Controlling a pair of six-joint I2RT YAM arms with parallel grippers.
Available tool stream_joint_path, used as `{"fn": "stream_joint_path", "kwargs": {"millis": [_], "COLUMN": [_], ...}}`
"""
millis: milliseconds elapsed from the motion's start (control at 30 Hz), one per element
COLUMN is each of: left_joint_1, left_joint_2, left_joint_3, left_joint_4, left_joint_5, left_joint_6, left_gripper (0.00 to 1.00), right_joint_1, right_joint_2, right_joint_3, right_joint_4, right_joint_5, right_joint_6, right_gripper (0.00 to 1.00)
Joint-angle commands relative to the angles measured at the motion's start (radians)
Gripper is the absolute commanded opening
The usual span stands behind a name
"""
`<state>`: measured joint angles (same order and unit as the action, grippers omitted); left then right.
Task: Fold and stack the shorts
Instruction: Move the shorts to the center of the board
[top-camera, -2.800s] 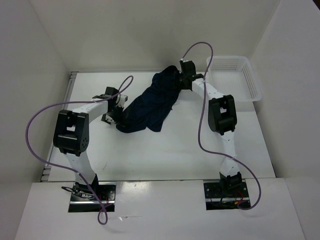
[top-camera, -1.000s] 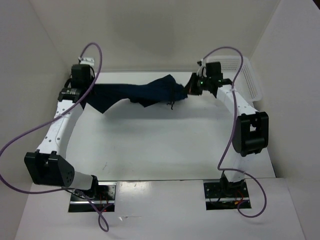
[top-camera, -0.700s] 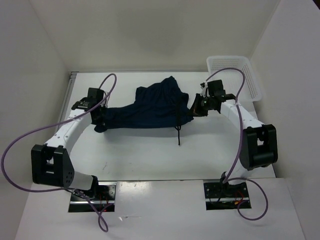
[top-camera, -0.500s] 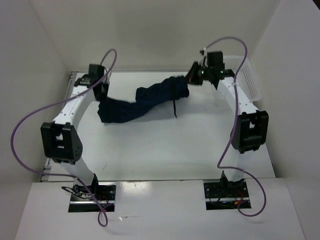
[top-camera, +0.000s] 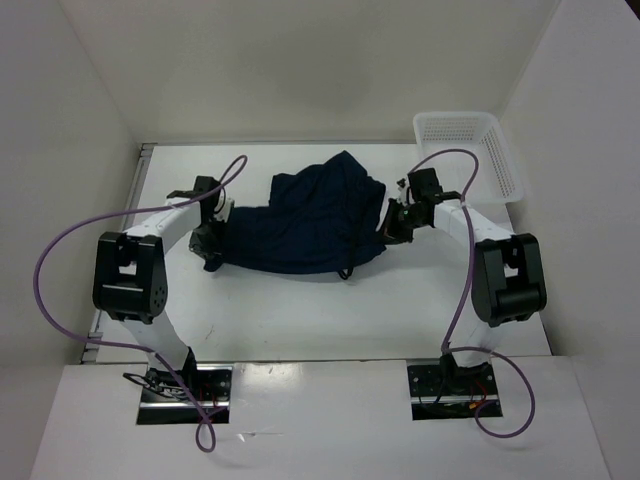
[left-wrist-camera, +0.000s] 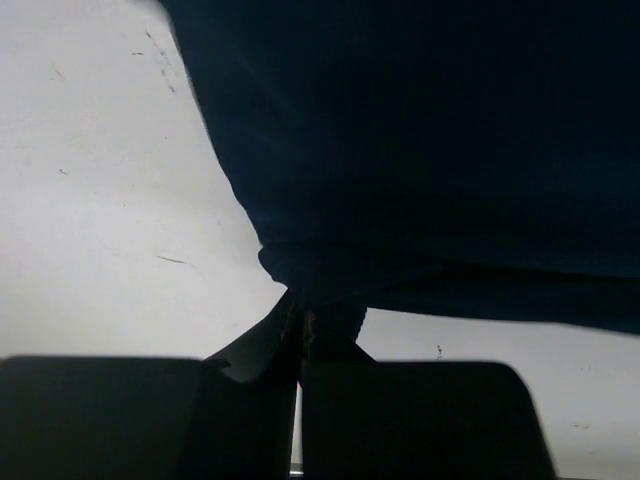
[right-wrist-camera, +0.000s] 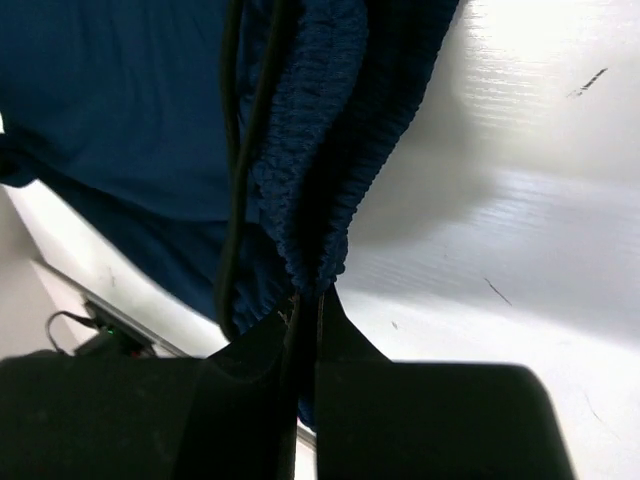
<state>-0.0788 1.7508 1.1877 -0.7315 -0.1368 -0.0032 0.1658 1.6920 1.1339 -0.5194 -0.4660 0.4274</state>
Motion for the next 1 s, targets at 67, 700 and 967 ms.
{"fn": "stream_joint_path", "kwargs": {"millis": [67, 700, 967], "left_joint_1": [0.008, -0.001, -0.098], "left_joint_2": [-0.129, -0.244, -0.284], "left_joint_3": [-0.019, -0.169, -0.246], "left_joint_4": [0.075, 0.178, 0.086], "left_joint_5": [-0.049, -0.138, -0.093], "left_joint_6": [0.003, 0.003, 0.003], "left_gripper": [0.0, 0.0, 0.01], "right_joint_1": [0.005, 0.005, 0.005], "right_joint_2": [-0.155, -0.204, -0.204], "right_joint_3": [-0.043, -0.134, -0.181], "right_joint_4": [-0.005, 0.007, -0.002], "right_joint_5": [0.11, 0.194, 0.246], "right_joint_6": [-0.097, -0.171, -0.162], "right_gripper": [0.0, 0.0, 0.02]}}
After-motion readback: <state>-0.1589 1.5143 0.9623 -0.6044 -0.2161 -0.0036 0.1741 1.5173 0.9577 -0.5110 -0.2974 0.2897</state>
